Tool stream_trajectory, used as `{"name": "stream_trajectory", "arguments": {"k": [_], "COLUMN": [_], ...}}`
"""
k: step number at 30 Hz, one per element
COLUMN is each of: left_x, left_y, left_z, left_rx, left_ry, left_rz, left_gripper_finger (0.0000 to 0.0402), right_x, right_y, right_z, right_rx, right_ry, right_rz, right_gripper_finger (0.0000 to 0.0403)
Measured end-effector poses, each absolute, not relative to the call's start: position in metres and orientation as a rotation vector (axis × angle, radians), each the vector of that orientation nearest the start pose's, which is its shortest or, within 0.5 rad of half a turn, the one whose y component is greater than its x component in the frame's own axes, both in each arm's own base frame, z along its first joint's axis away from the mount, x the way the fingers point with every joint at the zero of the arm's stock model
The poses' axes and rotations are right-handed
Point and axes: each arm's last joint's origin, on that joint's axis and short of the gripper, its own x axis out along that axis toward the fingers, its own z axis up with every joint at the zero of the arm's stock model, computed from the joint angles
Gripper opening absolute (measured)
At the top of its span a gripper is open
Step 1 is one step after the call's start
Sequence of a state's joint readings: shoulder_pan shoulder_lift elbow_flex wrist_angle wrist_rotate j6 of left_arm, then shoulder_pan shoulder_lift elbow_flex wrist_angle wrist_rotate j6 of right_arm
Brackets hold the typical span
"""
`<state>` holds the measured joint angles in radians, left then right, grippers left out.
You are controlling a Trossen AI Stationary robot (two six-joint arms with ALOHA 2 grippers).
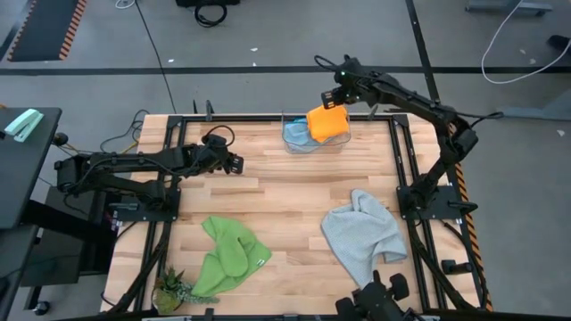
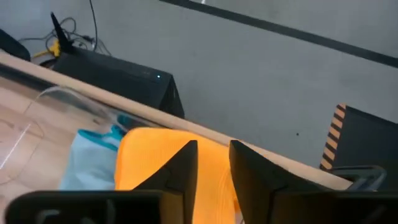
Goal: Fold microfiber towels
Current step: Put the orange microfiber cloth into the transparent bin
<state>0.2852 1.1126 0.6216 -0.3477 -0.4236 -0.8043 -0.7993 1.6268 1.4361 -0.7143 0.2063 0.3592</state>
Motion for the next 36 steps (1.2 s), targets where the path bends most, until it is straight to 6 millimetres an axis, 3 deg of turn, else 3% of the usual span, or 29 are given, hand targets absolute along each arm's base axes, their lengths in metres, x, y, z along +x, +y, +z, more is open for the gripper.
{"name": "stream_trajectory", "arguments": {"k": [8,15,26,31,36], "left_x": [0.199,0.199,0.201,0.201,0.201], "left_y": [0.071,0.070,0.065,0.065,0.065], "left_z": [0.208,0.208,0.208,0.208,0.208], "left_rx": [-0.667,-0.694,-0.708,-0.708,-0.706], "left_ry": [0.528,0.515,0.522,0.522,0.523], "left_rz": [0.968,0.976,0.946,0.946,0.946], "left_gripper_finger": [0.0087,0.0084,0.0087,0.0083,0.0089], "right_x": [0.229,0.237,0.252,0.252,0.244], "right_y": [-0.255,-0.262,-0.269,-0.271,-0.271], "right_z": [0.287,0.268,0.210,0.212,0.235], "right_rx": [0.554,0.569,0.624,0.603,0.570], "right_ry": [0.889,0.951,1.185,1.173,1.121], "right_rz": [-1.028,-1.006,-0.971,-0.983,-1.027], "right_gripper_finger": [0.0008,0.0006,0.0005,0.0003,0.0006]}}
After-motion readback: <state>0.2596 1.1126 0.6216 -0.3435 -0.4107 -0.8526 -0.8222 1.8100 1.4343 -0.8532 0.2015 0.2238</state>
